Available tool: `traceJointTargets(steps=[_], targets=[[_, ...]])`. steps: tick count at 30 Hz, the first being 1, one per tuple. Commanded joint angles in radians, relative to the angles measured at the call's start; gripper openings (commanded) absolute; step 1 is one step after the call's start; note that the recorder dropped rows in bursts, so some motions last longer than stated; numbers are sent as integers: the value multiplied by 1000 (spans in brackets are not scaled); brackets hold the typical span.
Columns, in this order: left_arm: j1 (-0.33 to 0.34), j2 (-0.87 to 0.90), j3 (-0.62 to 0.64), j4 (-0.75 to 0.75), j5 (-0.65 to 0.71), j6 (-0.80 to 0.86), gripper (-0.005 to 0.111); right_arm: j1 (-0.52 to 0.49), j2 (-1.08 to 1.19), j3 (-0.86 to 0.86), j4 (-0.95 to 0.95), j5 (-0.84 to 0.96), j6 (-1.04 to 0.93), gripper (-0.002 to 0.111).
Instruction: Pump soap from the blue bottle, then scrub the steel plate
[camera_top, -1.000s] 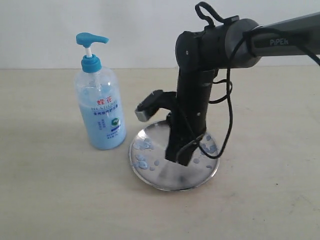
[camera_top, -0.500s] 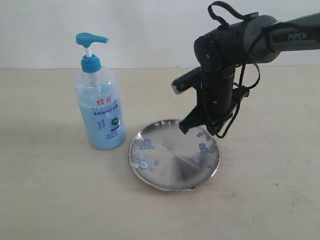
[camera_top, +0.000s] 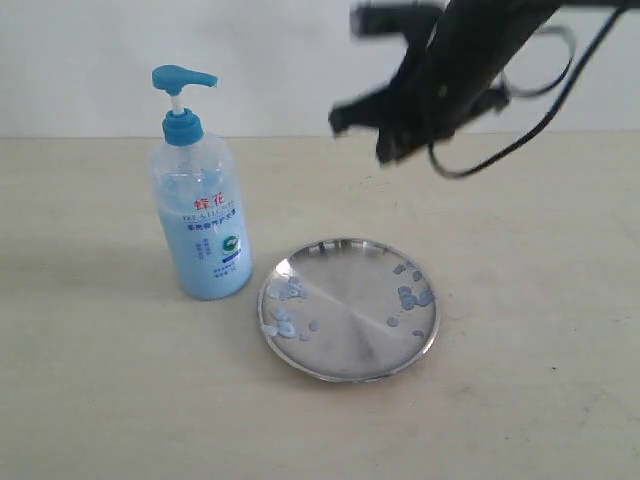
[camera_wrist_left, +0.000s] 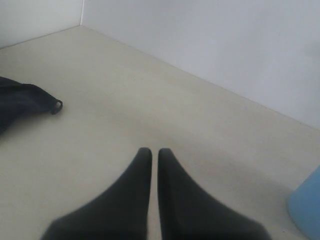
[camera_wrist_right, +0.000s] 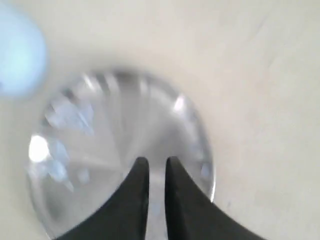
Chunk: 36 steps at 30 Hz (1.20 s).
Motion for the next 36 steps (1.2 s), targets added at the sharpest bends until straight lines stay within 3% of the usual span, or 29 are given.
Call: traceJointTargets(steps=[1,5,10,12,15,16,17,21,24,31,36], targets=[[0,-8,3,-7,-1,-8,4,13,-422,153,-86,-400,-41,0],[0,-8,3,-7,-1,-8,4,12,-747,454,-132,-731,-146,0],[0,-8,3,-7,-1,-8,4,8,-1055,858,-114,-734,-150,0],[0,-8,3,-7,-1,-8,4,8,-1141,1017,-81,-817,-123,0],[0,-8,3,-7,-1,-8,4,8,-1177,1220,-73,-1168,-105,0],[0,-8,3,-7,-1,-8,4,8,-1128,1320,-71,-1466,-132,0],[0,-8,3,-7,-1,-8,4,8,-1090,1345,-52,-1552,-132,0],[0,-8,3,-7,-1,-8,4,8,-945,1354,4,-1511,-130,0],[0,-8,3,-7,-1,-8,4,8,-935,1354,9,-1416,-130,0],[0,-8,3,-7,-1,-8,4,8,-935,1354,83,-1407,-130,0],[0,-8,3,-7,-1,-8,4,-31,-1126,1354,144,-1340,-130,0]])
